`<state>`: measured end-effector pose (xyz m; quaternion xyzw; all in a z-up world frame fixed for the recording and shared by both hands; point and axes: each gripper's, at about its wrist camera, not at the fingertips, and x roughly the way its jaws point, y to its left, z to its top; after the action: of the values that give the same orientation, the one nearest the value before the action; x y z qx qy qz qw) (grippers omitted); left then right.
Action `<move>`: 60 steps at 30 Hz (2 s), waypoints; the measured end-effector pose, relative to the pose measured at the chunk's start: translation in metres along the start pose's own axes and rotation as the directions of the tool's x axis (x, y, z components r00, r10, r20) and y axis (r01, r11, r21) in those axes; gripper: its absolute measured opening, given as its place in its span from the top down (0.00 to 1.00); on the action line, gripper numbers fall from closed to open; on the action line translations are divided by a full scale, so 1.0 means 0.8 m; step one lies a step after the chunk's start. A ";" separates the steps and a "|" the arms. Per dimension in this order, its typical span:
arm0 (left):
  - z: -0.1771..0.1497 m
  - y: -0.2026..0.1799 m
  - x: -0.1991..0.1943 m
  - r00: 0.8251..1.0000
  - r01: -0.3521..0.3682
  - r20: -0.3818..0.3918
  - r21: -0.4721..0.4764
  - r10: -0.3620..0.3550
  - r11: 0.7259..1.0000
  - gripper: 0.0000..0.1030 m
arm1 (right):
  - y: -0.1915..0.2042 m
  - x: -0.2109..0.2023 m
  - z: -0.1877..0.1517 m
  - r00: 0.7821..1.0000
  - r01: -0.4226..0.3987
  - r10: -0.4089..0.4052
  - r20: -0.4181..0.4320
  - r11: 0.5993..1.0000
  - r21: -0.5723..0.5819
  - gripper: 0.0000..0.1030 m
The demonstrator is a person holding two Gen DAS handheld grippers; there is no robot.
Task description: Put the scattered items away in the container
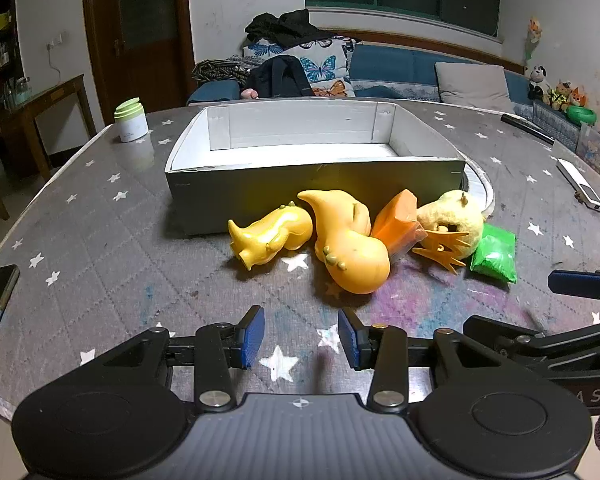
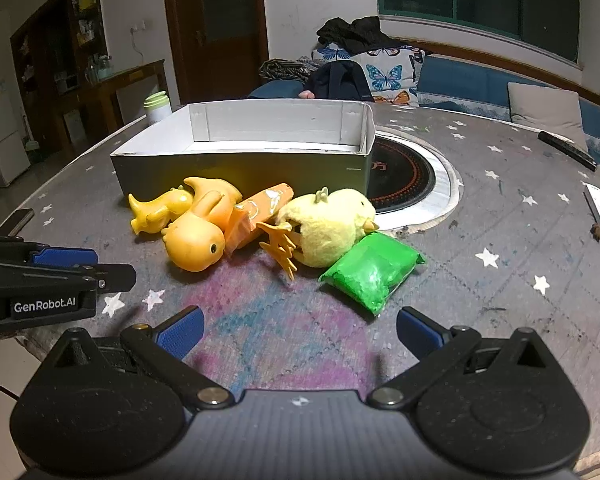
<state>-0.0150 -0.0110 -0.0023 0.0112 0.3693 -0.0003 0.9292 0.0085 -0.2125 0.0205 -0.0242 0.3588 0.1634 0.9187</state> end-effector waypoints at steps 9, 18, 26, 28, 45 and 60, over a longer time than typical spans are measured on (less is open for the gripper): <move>-0.002 -0.002 0.004 1.000 0.009 -0.011 0.005 -0.009 1.000 0.58 | 0.002 0.004 -0.001 1.000 0.000 0.000 -0.009 1.000 -0.007 0.00; -0.001 -0.001 0.007 1.000 0.013 -0.018 0.002 -0.013 1.000 0.58 | 0.006 0.010 -0.002 1.000 -0.005 0.005 -0.017 1.000 -0.018 0.00; 0.001 -0.002 0.009 1.000 0.020 -0.022 0.005 -0.020 1.000 0.58 | 0.008 0.011 -0.001 1.000 -0.004 0.004 -0.023 1.000 -0.020 0.00; 0.001 -0.002 0.010 1.000 0.020 -0.023 0.006 -0.020 1.000 0.58 | 0.007 0.012 0.000 1.000 -0.005 0.005 -0.023 1.000 -0.021 0.00; 0.002 -0.004 0.013 0.999 0.022 -0.027 0.010 -0.021 1.000 0.58 | 0.007 0.015 -0.001 1.000 -0.004 0.003 -0.027 1.000 -0.021 0.00; 0.004 -0.003 0.017 0.999 0.023 -0.035 0.010 -0.023 1.000 0.58 | 0.007 0.018 0.000 0.999 -0.013 0.012 -0.032 1.000 -0.024 0.00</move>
<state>-0.0027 -0.0137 -0.0096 0.0117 0.3856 -0.0127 0.9225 0.0167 -0.2028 0.0115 -0.0356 0.3714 0.1731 0.9115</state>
